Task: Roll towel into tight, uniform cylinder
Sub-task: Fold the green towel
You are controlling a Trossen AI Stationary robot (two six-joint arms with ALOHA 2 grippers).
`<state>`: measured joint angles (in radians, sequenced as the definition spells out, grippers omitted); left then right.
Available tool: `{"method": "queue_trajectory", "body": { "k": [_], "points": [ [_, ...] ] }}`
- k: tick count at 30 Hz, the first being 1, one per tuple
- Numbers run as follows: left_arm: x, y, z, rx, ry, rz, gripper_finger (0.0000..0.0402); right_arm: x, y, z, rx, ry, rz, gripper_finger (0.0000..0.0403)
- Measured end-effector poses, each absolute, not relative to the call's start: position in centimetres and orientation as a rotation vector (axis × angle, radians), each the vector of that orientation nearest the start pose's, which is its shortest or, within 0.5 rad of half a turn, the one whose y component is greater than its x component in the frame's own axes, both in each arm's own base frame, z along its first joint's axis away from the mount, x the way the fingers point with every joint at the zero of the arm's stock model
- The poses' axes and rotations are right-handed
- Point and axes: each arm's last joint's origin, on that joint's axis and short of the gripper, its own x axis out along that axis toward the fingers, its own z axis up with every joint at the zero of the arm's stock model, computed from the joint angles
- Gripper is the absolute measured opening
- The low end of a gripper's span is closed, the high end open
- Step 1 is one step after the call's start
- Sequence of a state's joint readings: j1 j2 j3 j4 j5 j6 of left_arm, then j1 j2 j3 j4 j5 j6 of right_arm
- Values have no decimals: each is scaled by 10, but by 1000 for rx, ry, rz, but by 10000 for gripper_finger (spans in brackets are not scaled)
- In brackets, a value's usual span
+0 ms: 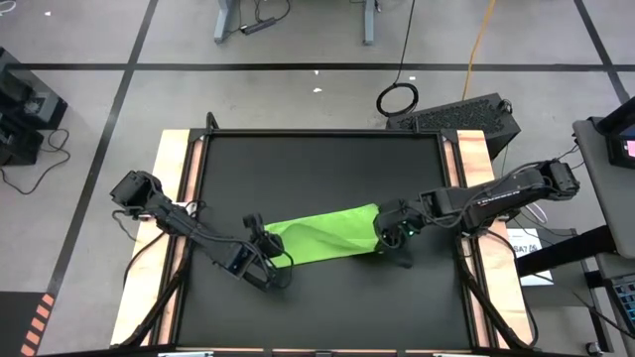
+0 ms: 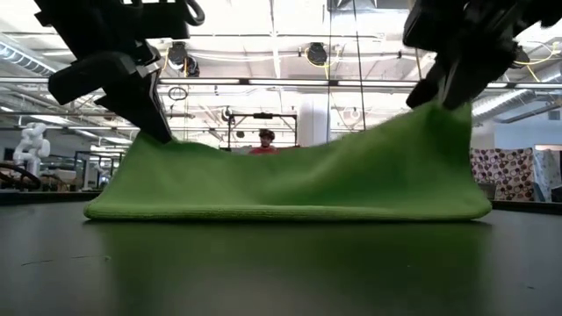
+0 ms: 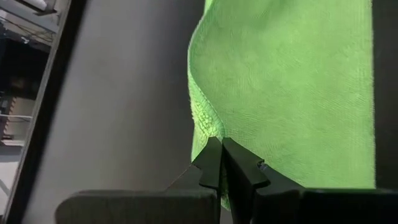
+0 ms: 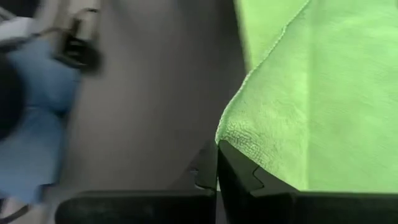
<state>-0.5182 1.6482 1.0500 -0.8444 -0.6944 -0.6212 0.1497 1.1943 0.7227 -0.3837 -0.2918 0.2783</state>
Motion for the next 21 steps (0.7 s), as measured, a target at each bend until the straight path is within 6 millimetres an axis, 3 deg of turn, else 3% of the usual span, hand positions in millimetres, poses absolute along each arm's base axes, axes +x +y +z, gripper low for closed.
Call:
{"method": "queue_trajectory", "body": {
  "k": [6,10,15,21],
  "points": [
    [260,-128,188,255,1080,445,13,228,55,226,352,863,443,0],
    [264,-131,189,266,1063,390,13,225,55,224,326,890,437,0],
    [268,-131,189,272,1054,349,13,222,42,218,281,947,266,0],
    [265,-117,188,241,1112,456,13,223,20,215,246,955,55,0]
  ]
}}
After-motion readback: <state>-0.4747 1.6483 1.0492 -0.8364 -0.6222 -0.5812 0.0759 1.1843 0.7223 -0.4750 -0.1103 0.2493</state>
